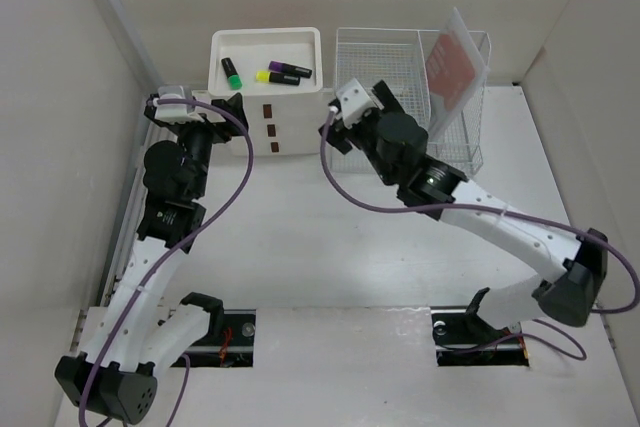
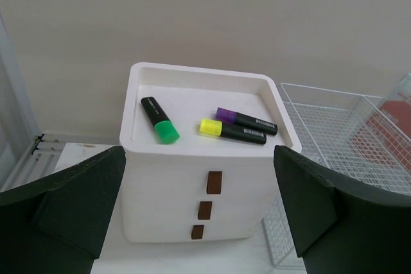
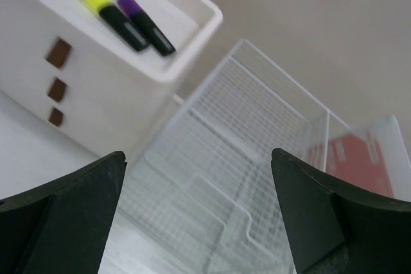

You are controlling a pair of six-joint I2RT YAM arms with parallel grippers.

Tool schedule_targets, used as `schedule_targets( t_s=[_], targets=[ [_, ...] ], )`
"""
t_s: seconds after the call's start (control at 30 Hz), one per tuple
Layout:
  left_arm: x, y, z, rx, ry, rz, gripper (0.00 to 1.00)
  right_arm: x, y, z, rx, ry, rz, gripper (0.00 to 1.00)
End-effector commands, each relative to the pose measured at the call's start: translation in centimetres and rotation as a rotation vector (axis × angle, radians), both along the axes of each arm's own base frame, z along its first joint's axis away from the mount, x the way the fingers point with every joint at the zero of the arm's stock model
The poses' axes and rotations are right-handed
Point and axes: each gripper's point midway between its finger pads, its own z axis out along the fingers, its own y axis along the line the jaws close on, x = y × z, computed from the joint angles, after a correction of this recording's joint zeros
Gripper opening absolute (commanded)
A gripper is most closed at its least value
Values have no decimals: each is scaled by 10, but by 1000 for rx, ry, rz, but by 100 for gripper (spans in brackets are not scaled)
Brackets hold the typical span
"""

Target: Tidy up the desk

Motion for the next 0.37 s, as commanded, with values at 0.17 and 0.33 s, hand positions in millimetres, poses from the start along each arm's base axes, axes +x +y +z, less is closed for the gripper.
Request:
schedule_targets(
  t_s=[0.17,0.33],
  targets=[
    [14,-12,-10,14,11,-39,100,-49,-79,-8,110,-34,17,100],
    [18,-24,-30,22,70,-97,100,-59,-107,-36,154,15,-13,100]
  ],
)
